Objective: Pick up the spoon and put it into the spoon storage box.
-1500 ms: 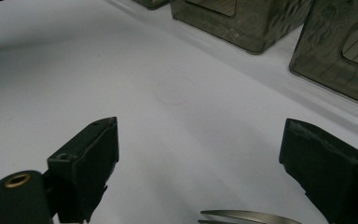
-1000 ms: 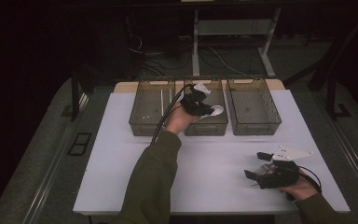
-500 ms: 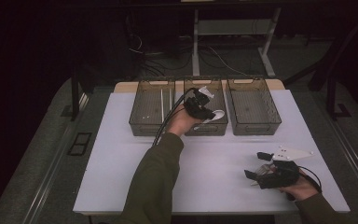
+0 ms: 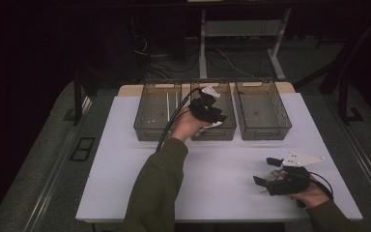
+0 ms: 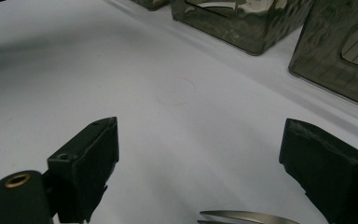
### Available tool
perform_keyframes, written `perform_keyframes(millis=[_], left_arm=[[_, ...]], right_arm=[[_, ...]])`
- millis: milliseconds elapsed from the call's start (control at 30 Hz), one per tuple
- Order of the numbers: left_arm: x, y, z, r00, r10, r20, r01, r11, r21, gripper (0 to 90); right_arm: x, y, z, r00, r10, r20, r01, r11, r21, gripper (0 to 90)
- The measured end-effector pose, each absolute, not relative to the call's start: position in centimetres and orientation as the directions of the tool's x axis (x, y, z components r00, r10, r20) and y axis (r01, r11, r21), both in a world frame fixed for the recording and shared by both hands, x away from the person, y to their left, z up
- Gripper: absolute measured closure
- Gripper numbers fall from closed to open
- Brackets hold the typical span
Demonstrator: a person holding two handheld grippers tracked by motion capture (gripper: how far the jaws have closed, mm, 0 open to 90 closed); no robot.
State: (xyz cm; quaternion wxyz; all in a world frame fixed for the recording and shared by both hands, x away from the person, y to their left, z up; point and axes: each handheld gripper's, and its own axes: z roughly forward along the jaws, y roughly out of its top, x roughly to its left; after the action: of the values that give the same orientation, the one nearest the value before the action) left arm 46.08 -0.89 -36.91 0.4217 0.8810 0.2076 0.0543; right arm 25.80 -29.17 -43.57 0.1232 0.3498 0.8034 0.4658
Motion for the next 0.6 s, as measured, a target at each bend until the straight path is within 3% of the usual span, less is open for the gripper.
perform_keyframes(millis=[167,600], left_arm=[[45.1,-0.2,-36.4,0.916,0.392,-0.087,0.309,-0.552,0.775,49.2],[42.6,2.5,-35.8,0.913,0.393,-0.110,0.311,-0.494,0.812,37.9]], right_arm=[[25.8,-29.1,-43.5,-0.727,0.675,0.126,0.444,0.323,0.836,11.8],[25.9,-29.0,-43.6,-0.726,0.676,0.126,0.447,0.324,0.834,11.9]])
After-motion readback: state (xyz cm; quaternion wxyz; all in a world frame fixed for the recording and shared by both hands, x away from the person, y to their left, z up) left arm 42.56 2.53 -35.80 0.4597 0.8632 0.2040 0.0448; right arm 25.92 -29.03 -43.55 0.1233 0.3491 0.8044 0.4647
